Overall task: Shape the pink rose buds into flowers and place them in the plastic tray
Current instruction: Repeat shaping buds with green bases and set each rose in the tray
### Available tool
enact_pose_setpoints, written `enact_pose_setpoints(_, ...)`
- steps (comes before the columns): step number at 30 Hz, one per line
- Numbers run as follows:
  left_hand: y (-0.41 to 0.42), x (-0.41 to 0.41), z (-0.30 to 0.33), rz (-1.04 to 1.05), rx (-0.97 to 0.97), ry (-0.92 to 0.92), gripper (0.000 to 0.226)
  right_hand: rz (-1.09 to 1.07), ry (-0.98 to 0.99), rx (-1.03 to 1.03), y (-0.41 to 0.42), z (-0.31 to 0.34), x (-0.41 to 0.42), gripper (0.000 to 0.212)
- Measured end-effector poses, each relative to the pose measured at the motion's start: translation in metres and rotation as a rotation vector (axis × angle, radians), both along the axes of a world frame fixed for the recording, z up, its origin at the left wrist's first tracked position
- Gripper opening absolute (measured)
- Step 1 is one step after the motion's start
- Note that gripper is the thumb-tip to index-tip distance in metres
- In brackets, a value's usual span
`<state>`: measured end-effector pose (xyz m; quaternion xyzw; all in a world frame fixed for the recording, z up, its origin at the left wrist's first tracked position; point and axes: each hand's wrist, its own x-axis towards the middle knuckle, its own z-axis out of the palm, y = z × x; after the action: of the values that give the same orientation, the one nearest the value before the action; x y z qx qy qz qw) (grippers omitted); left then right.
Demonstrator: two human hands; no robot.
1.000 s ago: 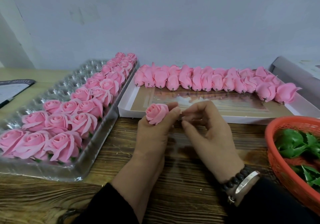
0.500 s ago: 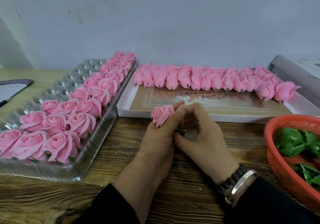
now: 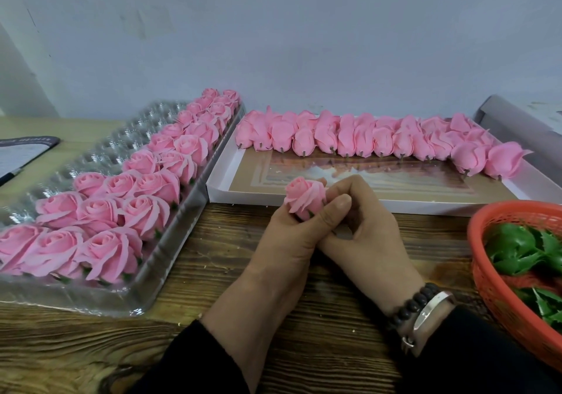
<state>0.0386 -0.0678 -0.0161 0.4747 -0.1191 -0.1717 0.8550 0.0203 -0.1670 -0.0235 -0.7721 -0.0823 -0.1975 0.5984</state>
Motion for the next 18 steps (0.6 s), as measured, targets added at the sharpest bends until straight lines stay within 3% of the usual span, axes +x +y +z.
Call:
enact_pose_setpoints(2,0.0,0.0,0.001,-0.004,0.037,-0.036,0.049,-0.032,0.011,0.016,-0.001,0.0,0.0,0.034)
enact_pose_setpoints(7,0.003,0.005,0.003,0.179,0.19,-0.074,0.076,-0.104,0.028,0.043,-0.004,-0.002,0.003,0.026)
enact_pose_setpoints(11,0.009,0.009,0.003,0.299,0.418,-0.22,0.057,-0.138,0.028,0.0,-0.005,-0.005,0.006,0.026)
enact_pose_setpoints(18,0.012,0.006,0.009,0.275,0.568,-0.402,0.046,-0.098,0.073,-0.123,-0.006,-0.007,0.005,0.03)
